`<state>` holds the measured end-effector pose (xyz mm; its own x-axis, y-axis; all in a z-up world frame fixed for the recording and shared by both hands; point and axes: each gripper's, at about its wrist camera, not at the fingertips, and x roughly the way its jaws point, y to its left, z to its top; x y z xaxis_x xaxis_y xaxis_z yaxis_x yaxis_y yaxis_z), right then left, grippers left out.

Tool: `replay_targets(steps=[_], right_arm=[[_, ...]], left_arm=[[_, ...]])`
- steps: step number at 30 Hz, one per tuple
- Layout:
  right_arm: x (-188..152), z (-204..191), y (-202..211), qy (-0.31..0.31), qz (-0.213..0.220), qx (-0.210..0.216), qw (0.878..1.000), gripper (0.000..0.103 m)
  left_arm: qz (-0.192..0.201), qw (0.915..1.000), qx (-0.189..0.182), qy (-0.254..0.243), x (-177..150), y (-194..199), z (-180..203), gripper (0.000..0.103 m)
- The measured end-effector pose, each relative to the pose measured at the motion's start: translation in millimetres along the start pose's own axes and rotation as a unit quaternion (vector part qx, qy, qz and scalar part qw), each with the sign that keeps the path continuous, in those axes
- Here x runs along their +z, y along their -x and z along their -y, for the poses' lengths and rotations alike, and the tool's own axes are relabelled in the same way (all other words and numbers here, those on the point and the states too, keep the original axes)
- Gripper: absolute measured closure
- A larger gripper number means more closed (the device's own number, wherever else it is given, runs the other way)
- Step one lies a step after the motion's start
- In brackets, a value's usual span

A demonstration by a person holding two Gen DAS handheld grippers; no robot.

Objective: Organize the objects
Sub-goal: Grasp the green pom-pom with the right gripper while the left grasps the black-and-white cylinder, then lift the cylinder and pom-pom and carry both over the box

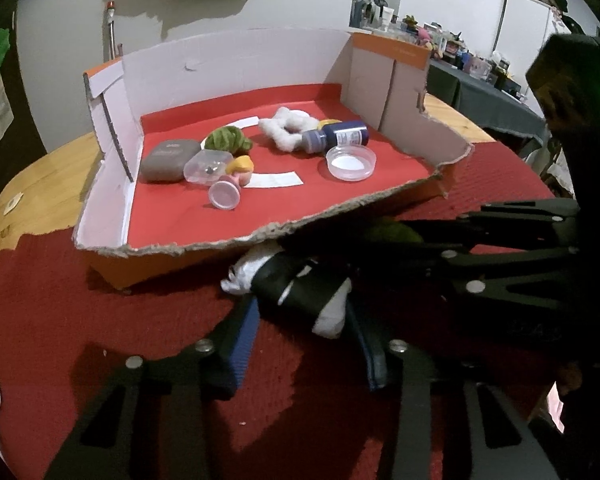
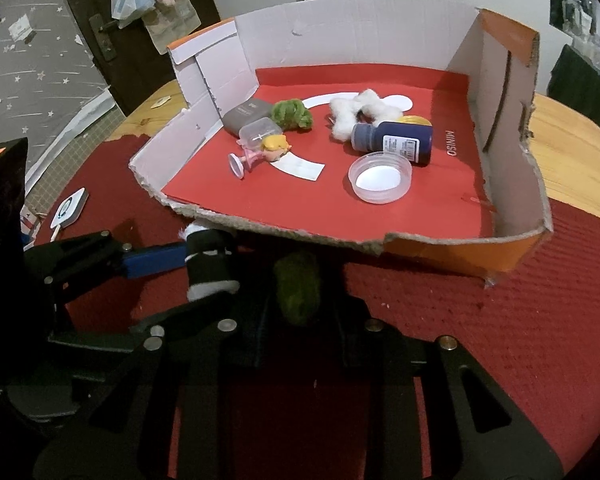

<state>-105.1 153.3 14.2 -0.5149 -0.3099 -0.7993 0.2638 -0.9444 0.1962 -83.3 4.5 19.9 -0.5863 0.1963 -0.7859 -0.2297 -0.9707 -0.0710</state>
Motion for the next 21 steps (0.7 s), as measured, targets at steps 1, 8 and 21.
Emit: replay_targets(steps=[1, 8, 21], right_arm=[[-1, 0, 2, 0.000, 0.001, -0.001, 1.000, 0.079], [-9, 1, 9, -0.007, 0.006, -0.003, 1.000, 0.079], [-14, 1, 11, -0.007, 0.004, -0.006, 1.000, 0.079]], left_arm=[[0.000, 1.0000, 0.000, 0.000, -1, 0, 0, 0.062], [0.001, 1.0000, -0.003, 0.003, -3, 3, -1, 0.067], [-0.002, 0.9990, -0.034, 0.030, -1, 7, -6, 0.067]])
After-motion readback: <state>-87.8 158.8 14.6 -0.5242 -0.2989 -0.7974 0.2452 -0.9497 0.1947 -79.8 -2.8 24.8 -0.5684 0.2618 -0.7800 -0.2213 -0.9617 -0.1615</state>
